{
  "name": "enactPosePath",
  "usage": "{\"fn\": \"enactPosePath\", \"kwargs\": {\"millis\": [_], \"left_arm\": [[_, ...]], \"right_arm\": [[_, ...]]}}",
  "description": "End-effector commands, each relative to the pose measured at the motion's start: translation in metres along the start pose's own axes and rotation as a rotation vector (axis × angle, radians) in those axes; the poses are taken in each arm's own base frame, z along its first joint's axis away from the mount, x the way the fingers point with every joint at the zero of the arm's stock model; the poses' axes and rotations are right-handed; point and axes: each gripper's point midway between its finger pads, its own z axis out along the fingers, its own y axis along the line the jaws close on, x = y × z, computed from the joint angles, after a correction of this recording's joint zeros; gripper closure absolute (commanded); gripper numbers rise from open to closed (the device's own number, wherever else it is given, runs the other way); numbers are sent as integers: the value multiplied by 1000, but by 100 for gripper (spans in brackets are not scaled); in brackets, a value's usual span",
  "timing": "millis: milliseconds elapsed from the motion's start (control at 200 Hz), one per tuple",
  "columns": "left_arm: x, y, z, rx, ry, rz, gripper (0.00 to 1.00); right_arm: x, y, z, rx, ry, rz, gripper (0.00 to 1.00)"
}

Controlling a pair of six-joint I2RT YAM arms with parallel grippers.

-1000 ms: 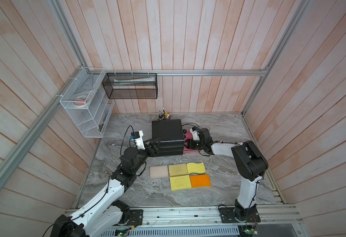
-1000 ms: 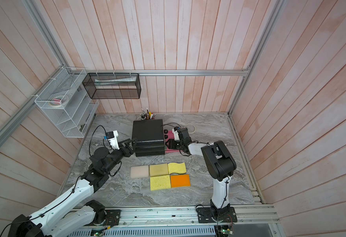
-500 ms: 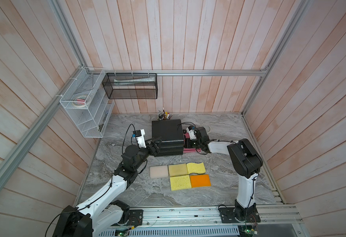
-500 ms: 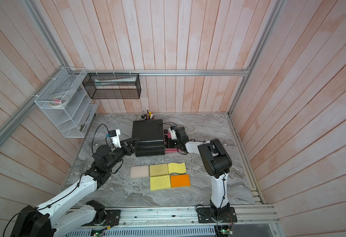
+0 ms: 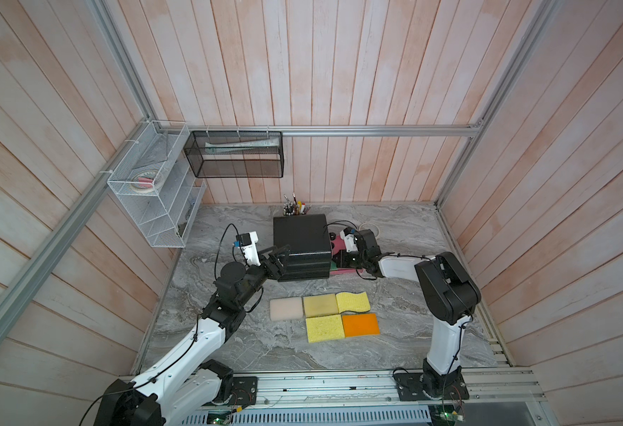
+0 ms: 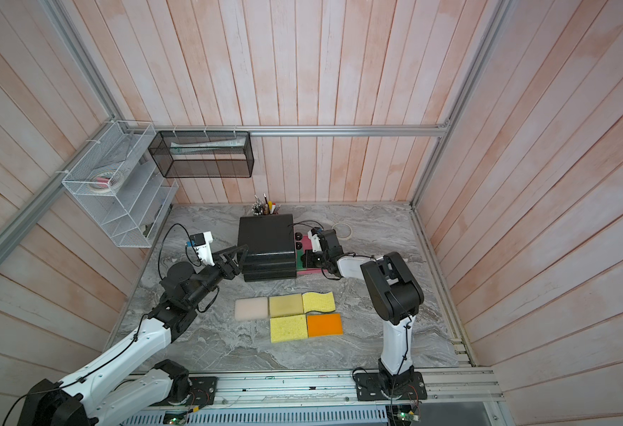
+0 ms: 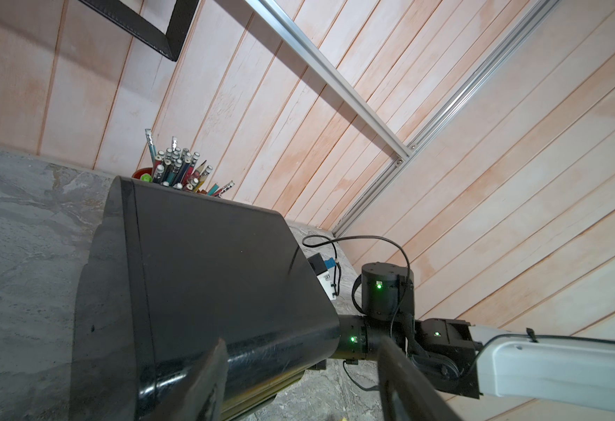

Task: Take the sponge out of the drawer
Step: Pick up the sponge from the drawer.

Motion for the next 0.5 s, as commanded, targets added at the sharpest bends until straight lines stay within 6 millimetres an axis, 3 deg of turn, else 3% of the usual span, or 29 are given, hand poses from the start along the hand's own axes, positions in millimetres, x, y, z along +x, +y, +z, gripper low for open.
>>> {"fn": "enactPosePath", "kwargs": {"millis": [0,135,250,275,325,495], "left_arm": [[-2,1,-7,-9,-3,9,33],[-1,-1,-11,2,-8,13,33],[-1,-8,-14,38,-8,29,32],[1,-13,-15,70,-2,44,25],[4,-27,-17,153,10,75,1],[25,-46,-12,232,55,125,0]], "right_arm": [[-15,-25,-30,63,-85,101,100],[-35,-35,-68,50,-241,191,100],[-57,-30,-96,7,-377,268,100],[-63,-27,-103,-13,-409,294,100],[-75,-15,-117,-84,-475,324,100],[-95,31,-162,-344,-669,486,100]]}}
